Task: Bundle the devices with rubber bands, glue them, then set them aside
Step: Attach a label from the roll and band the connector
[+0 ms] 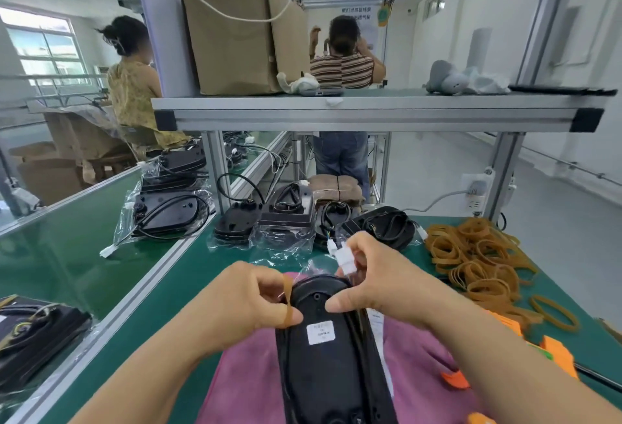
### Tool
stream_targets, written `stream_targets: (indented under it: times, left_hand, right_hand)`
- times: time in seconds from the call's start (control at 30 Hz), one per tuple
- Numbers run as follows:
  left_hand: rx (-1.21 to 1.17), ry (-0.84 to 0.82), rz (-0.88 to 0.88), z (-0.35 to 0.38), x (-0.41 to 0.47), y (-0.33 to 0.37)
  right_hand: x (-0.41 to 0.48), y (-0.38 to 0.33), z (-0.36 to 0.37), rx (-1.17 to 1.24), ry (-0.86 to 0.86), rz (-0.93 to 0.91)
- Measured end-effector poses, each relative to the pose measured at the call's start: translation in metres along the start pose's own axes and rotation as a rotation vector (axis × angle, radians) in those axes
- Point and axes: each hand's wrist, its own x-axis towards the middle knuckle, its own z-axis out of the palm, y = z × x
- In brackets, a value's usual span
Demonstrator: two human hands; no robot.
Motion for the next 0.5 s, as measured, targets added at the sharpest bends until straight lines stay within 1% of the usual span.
stream_targets:
  times: [0.13,0.2,0.27,0.33,0.37,0.47,0.5]
  left_hand:
    - [0.168,0.119,0.197,-0.016,-0.007,0.027]
    - [0.174,0.138,0.247,-0.017,-0.007,0.031]
    - [0.172,0.132,0.26,-0.01,-0.007,0.027]
    - [0.172,0.113,0.243,-0.001,-0.006,0.017]
    - [0.157,0.112,0.211,0.001,-0.004,0.01]
    - [0.087,0.121,0.063,-0.008,0.002,-0.01]
    - [0.064,0.096,0.025,-0.013,0.003,-0.015]
  right_hand:
    - [-0.009,-0.026,-0.027,-0.017,-0.07,-0.091]
    - [-0.01,-0.034,-0.033,-0.037,-0.105,-0.125]
    - [-0.009,-0.034,-0.033,-0.032,-0.18,-0.163]
    - [-0.01,-0.028,-0.025,-0.02,-0.25,-0.169]
    - [-0.011,-0.023,-0.021,-0.005,-0.254,-0.162]
    - [-0.011,-0.012,-0.02,0.054,-0.244,-0.153]
    - [-0.012,-0.01,-0.021,0.062,-0.254,-0.153]
